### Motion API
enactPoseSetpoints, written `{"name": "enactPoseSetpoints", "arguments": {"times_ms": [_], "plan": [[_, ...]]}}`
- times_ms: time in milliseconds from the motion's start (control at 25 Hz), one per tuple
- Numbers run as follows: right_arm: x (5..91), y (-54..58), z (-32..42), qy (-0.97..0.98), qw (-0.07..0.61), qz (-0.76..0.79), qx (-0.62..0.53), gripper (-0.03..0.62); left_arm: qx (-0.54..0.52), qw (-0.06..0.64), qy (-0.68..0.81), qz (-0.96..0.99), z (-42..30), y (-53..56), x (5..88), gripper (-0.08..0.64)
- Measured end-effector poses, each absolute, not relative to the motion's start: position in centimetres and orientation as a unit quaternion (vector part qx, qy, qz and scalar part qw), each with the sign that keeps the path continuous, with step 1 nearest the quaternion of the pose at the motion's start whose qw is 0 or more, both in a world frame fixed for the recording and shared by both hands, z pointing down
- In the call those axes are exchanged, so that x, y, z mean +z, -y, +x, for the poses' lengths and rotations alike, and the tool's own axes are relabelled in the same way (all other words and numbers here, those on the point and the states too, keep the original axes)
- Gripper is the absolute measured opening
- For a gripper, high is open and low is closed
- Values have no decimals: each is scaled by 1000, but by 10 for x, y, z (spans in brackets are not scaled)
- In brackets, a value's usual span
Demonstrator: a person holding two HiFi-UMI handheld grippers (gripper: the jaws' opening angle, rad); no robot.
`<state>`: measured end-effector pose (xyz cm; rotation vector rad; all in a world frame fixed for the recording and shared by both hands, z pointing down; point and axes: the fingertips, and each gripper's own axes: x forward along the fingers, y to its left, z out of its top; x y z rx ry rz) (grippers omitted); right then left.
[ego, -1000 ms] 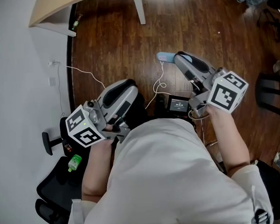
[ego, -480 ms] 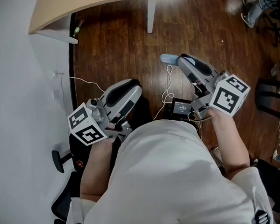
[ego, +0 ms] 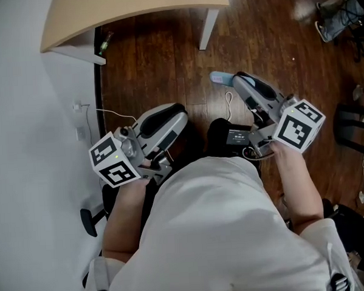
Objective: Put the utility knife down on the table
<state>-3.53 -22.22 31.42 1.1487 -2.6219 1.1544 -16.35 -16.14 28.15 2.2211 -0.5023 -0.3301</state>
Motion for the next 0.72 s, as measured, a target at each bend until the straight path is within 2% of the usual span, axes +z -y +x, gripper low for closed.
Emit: {"name": "enactPoseSetpoints", "arguments": {"times_ms": [120,320,720], "plan": [[318,234,-48,847,34,372,377,72,-134,414,204,877,-179,174,285,64],[318,200,10,857,26,357,371,72,-130,401,223,879,-121,133,283,64],[324,172,27,863,47,307,399,72,-129,409,289,856,-108,111,279,64]]}}
